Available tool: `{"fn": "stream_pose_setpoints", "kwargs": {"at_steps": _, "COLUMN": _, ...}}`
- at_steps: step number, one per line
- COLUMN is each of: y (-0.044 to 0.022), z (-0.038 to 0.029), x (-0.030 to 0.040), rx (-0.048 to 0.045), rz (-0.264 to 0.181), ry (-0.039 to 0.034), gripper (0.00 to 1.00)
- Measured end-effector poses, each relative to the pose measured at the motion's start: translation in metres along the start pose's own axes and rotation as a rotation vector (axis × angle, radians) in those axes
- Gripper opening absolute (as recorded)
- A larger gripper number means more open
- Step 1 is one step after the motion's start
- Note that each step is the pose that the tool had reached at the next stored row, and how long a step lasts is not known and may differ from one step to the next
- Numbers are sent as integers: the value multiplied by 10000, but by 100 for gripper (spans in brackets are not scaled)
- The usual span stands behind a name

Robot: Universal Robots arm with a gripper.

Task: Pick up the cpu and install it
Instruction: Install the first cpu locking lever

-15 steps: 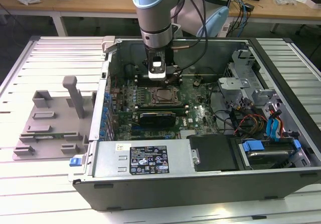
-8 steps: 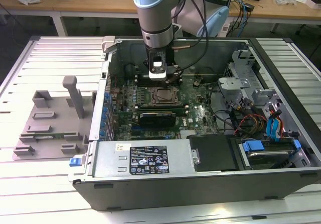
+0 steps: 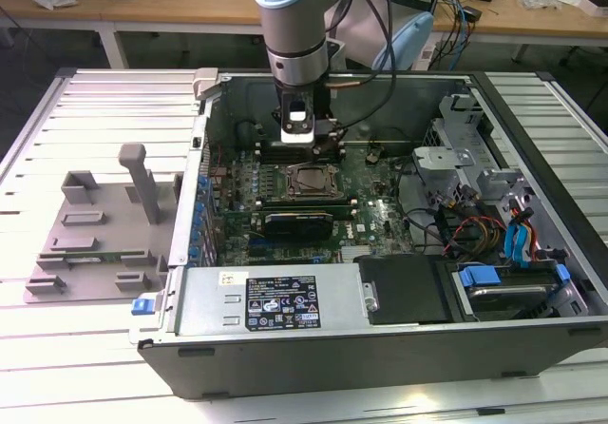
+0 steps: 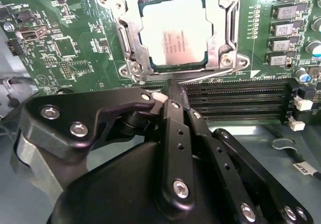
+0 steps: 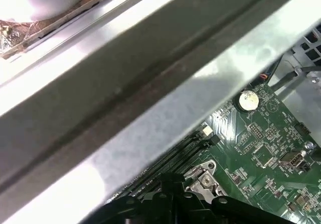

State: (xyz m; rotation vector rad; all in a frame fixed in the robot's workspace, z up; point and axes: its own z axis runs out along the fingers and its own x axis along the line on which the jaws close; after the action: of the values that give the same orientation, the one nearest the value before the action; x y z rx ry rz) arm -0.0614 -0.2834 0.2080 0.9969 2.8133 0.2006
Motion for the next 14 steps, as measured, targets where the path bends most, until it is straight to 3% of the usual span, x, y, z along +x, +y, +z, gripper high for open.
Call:
{"fn": "stream_pose_setpoints", "kwargs": {"at_steps": 2, "y": 1, "z": -3, "x": 3, "rx": -185, "rz": 64, "ry": 145, "gripper": 11}}
{"fn": "stream_pose_setpoints", "kwargs": {"at_steps": 3, "y": 2, "z": -4, "x": 3, "rx": -216, "rz": 78, "ry": 168, "gripper": 11}}
{"fn": "stream_pose_setpoints", "kwargs": {"at_steps": 14, "y": -11, "z": 22, "x": -1, "rx": -221, "rz": 95, "ry": 173, "gripper": 11}}
